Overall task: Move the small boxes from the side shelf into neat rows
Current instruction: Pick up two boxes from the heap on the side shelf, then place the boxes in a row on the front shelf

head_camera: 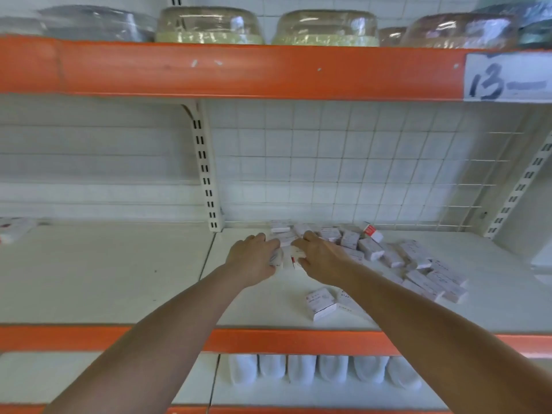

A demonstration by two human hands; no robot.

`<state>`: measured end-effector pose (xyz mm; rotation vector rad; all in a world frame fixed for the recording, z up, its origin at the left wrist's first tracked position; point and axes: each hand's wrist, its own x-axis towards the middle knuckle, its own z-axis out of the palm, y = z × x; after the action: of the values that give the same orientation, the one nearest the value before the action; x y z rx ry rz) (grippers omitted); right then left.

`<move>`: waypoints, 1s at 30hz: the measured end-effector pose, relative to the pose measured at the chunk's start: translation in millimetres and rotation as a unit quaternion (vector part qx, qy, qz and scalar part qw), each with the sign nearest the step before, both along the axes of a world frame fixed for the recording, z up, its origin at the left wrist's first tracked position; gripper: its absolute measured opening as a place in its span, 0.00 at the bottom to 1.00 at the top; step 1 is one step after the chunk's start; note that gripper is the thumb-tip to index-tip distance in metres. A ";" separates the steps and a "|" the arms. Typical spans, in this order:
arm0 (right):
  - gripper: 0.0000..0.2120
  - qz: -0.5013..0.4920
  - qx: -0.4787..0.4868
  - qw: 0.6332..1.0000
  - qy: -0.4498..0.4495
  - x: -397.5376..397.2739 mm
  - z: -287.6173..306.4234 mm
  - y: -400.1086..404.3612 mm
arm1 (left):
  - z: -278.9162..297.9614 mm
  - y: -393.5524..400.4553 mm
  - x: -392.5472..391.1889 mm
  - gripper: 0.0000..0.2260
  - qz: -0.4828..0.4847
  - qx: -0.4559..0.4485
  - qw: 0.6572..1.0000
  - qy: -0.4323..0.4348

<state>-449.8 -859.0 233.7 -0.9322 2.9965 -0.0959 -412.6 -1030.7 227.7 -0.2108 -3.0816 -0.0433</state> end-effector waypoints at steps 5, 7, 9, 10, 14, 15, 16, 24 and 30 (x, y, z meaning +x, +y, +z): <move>0.21 0.046 0.004 0.999 -0.003 12.9 1.8 -34.6 | 3.5 -32.7 23.0 0.14 0.043 0.008 0.999 0.011; 0.20 0.063 0.009 0.998 0.012 18.5 2.3 -47.3 | 4.5 -44.5 32.1 0.14 0.056 0.011 0.998 0.015; 0.19 0.074 0.020 0.997 0.020 23.9 3.4 -60.0 | 4.5 -56.5 41.3 0.13 0.069 0.017 0.997 0.016; 0.19 0.079 0.023 0.996 0.017 27.2 3.8 -66.4 | 4.0 -62.9 45.7 0.13 0.075 0.020 0.997 0.016; 0.19 0.095 0.018 0.995 0.006 39.9 4.2 -98.2 | 2.9 -92.6 66.2 0.14 0.098 0.030 0.995 0.015; 0.19 0.097 0.021 0.995 0.002 42.9 4.2 -107.3 | 3.4 -101.7 71.9 0.15 0.103 0.032 0.994 0.014; 0.19 0.101 0.022 0.995 0.001 46.3 4.4 -116.6 | 3.7 -111.3 77.6 0.15 0.106 0.033 0.994 0.015; 0.20 0.120 0.013 0.993 0.006 87.1 9.8 -203.3 | 12.1 -199.1 126.8 0.15 0.131 0.033 0.991 0.013; 0.20 0.121 0.000 0.993 0.012 121.3 11.1 -276.5 | 16.9 -271.3 165.5 0.13 0.145 0.031 0.989 0.014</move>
<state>-328.5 -1135.5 244.8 -1.2945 2.8759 -0.0835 -247.1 -1302.0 244.6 0.2390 -3.0410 -0.1221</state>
